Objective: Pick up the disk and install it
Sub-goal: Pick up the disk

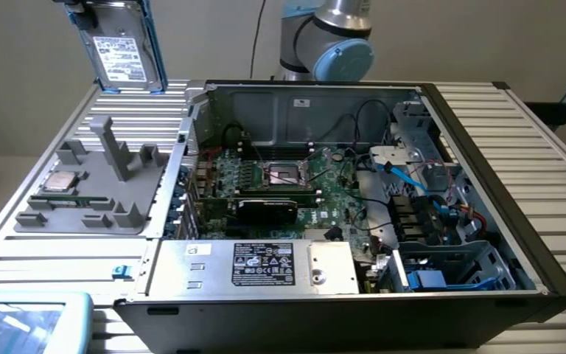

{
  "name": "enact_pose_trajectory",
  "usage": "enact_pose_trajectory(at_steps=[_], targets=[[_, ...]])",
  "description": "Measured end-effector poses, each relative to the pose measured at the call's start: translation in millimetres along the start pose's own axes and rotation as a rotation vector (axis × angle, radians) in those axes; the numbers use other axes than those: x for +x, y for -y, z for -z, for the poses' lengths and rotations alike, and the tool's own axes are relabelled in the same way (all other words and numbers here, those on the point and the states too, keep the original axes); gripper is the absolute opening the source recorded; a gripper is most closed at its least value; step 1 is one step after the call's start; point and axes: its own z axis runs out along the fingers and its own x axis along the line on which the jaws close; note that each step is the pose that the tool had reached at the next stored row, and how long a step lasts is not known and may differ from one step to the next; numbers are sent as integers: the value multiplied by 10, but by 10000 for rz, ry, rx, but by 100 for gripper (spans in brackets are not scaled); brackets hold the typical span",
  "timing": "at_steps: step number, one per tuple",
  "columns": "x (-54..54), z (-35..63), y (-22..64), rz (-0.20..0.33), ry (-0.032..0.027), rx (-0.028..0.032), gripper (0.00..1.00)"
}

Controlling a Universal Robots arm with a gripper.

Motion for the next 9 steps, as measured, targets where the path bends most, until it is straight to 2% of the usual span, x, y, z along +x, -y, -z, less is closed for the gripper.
enact_pose_trajectory(at_steps=[3,4,9], targets=[[-4,7,-79,5,149,98,37],[-4,7,-81,4,165,107,37],[-4,6,-91,7,165,106,37]])
